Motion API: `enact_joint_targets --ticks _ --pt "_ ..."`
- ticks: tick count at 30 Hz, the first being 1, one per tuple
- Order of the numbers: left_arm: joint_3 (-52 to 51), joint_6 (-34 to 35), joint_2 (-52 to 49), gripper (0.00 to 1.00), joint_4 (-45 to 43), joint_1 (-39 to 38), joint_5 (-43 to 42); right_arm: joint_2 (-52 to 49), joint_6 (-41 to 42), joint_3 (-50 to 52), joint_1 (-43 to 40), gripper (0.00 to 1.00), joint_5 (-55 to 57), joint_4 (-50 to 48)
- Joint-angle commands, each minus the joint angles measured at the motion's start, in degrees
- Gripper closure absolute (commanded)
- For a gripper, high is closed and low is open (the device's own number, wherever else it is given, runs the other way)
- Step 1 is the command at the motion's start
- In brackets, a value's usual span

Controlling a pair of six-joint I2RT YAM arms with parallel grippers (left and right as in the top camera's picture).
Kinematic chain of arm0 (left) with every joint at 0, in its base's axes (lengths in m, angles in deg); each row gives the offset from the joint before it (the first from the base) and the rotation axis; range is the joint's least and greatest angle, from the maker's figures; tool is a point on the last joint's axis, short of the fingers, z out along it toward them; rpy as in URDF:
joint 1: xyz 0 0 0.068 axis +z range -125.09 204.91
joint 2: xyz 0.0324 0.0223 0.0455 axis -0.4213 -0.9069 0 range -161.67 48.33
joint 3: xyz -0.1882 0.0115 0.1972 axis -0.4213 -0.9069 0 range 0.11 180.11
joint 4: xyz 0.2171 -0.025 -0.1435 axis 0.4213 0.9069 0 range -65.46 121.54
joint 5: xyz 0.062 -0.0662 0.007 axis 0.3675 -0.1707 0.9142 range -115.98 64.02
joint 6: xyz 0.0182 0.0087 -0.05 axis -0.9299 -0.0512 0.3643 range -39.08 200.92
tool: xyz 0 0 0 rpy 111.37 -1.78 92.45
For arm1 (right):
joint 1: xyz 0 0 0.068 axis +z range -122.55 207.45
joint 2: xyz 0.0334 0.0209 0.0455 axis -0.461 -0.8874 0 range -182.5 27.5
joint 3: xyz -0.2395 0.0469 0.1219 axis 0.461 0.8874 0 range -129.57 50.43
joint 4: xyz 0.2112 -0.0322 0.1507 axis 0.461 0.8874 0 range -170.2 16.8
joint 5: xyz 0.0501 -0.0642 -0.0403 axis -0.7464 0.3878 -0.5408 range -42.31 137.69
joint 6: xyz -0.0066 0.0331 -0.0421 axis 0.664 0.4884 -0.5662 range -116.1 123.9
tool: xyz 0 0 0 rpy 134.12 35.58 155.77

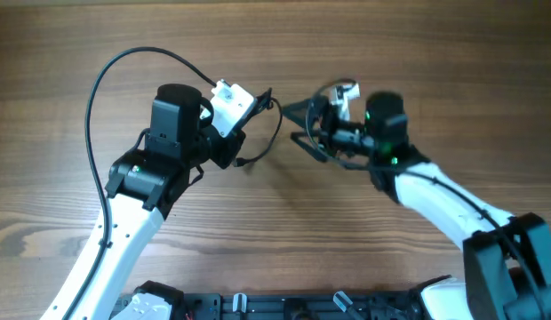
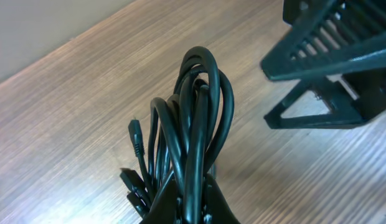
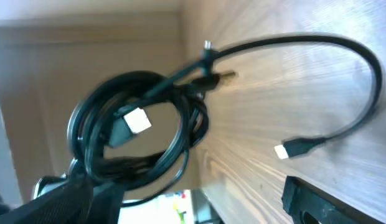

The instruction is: Untangle cables

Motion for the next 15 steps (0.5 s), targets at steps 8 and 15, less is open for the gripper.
enact_joint_targets --ticks 8,15 --pt "1.0 -1.6 0.1 0.96 -1.4 -0.5 2.8 0.1 -15.6 -18.5 2.6 0.01 6.2 24.2" --pt "1.0 -2.9 0.0 0.96 -4.5 -4.7 2.8 0.1 -16.3 -18.4 3.5 0.02 10.7 29.6"
